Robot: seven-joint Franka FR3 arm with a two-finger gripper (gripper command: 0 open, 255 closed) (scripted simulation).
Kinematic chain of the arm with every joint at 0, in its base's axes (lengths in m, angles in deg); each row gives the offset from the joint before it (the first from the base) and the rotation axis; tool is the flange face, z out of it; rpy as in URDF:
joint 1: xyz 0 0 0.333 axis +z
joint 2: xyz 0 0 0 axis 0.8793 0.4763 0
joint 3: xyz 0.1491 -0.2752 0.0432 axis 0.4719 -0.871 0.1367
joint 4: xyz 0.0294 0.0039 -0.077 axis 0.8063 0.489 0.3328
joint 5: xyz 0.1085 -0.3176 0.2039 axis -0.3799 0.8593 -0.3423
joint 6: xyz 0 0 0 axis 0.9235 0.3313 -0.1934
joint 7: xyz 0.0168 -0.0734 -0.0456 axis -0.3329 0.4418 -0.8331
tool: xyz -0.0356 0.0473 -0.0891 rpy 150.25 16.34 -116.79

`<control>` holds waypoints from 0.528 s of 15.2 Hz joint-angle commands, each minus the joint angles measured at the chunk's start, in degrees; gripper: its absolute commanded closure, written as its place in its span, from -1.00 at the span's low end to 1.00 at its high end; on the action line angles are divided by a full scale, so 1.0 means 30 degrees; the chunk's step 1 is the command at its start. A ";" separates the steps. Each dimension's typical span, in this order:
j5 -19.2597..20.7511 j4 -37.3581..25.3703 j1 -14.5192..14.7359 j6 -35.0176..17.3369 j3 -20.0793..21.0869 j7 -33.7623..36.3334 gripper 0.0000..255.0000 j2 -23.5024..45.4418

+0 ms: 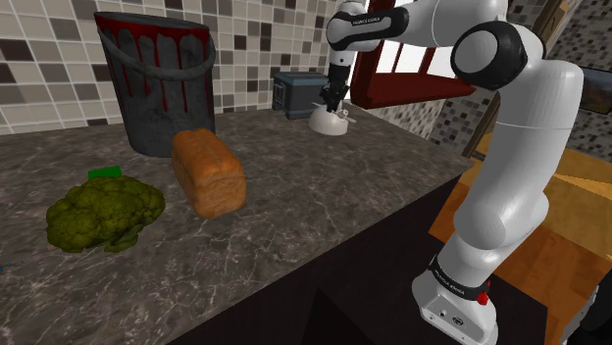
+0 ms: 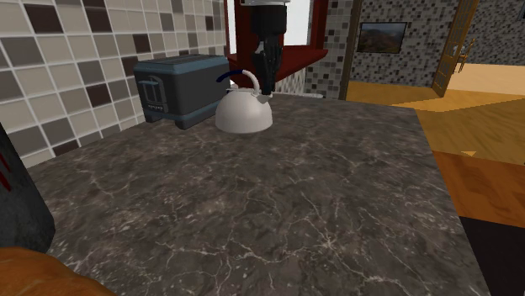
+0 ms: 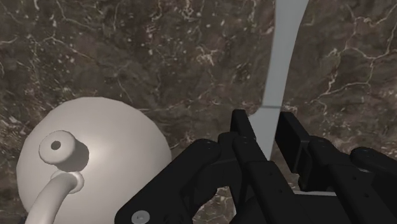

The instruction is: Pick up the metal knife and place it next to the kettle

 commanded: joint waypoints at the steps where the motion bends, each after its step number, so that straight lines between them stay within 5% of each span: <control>1: 0.0001 0.0585 -0.0010 -0.0533 -0.0005 0.0001 1.00 -0.0059; 8: 0.0021 0.2079 -0.0016 -0.2247 -0.0011 0.0043 1.00 0.0161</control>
